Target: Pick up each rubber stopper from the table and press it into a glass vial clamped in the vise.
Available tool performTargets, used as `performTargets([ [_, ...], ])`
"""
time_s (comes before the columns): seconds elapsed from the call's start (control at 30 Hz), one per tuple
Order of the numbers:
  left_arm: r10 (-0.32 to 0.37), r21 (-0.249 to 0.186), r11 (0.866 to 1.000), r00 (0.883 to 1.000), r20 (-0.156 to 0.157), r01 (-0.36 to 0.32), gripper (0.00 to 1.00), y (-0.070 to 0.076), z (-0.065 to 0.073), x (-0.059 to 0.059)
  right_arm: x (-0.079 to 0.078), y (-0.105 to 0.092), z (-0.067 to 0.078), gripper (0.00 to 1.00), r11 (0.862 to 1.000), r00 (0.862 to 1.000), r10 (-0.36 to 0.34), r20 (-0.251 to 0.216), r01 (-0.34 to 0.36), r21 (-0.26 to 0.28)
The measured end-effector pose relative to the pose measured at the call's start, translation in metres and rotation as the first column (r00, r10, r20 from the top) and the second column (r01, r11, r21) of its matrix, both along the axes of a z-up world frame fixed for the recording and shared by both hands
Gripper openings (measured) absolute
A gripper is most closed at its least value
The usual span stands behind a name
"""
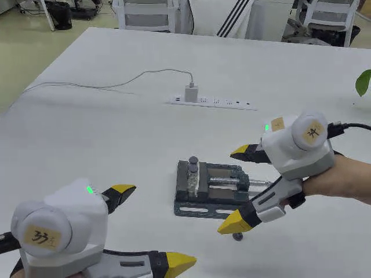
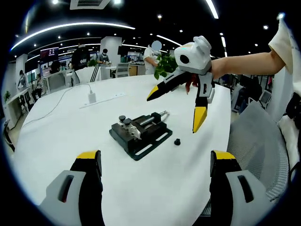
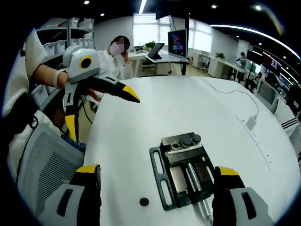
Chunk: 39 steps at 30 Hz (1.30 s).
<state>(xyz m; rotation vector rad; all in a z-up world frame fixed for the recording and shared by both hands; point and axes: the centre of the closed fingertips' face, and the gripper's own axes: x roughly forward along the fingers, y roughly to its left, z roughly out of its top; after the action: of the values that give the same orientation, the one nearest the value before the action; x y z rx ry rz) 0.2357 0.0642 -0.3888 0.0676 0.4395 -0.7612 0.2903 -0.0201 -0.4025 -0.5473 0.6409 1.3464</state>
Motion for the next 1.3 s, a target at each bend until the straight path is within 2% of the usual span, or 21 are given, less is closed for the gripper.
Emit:
performTargets([
  [0.2,-0.013,0.005,1.0,1.0,-0.004,0.013,0.95,-0.002,-0.002,0.0,-0.012,-0.017,0.003,0.99,0.998,0.999,-0.048,0.001,0.048,0.031],
  [0.53,-0.081,0.029,0.996,0.997,-0.014,0.081,0.94,-0.016,-0.008,0.0,-0.032,-0.055,-0.01,0.99,0.988,0.989,-0.145,-0.019,0.146,0.044],
  [0.7,-0.132,0.055,0.989,0.991,-0.029,0.134,0.94,-0.025,-0.014,0.0,-0.044,-0.071,-0.016,0.99,0.984,0.985,-0.172,-0.026,0.173,0.036],
  [0.77,-0.165,0.068,0.984,0.986,-0.012,0.165,0.93,-0.031,-0.014,0.001,-0.048,-0.078,-0.018,0.99,0.982,0.982,-0.187,-0.029,0.188,0.033],
  [0.83,-0.187,0.077,0.979,0.982,-0.036,0.189,0.93,-0.036,-0.016,0.001,-0.05,-0.085,-0.019,0.98,0.977,0.978,-0.208,-0.035,0.209,0.036],
  [0.87,-0.199,0.078,0.976,0.979,-0.032,0.201,0.92,-0.038,-0.016,0.002,-0.051,-0.087,-0.019,0.98,0.976,0.976,-0.213,-0.035,0.214,0.039],
  [0.9,-0.218,0.089,0.972,0.976,-0.02,0.219,0.91,-0.041,-0.016,0.004,-0.052,-0.09,-0.019,0.98,0.974,0.975,-0.221,-0.032,0.223,0.045],
  [1.0,-0.258,0.108,0.959,0.965,-0.037,0.26,0.87,-0.05,-0.019,0.005,-0.055,-0.098,-0.019,0.98,0.967,0.968,-0.247,-0.04,0.249,0.049],
  [1.07,-0.294,0.127,0.947,0.955,-0.03,0.295,0.84,-0.057,-0.019,0.007,-0.057,-0.101,-0.019,0.97,0.964,0.965,-0.26,-0.041,0.262,0.052],
  [1.1,-0.316,0.145,0.937,0.948,-0.042,0.319,0.82,-0.061,-0.021,0.007,-0.059,-0.103,-0.019,0.97,0.961,0.962,-0.268,-0.047,0.27,0.054],
  [1.2,-0.391,0.192,0.899,0.919,-0.049,0.392,0.74,-0.073,-0.022,0.01,-0.065,-0.107,-0.02,0.96,0.958,0.959,-0.279,-0.05,0.282,0.059],
  [1.3,-0.456,0.246,0.855,0.888,-0.065,0.457,0.67,-0.084,-0.023,0.015,-0.069,-0.108,-0.019,0.96,0.949,0.952,-0.299,-0.068,0.304,0.083],
])
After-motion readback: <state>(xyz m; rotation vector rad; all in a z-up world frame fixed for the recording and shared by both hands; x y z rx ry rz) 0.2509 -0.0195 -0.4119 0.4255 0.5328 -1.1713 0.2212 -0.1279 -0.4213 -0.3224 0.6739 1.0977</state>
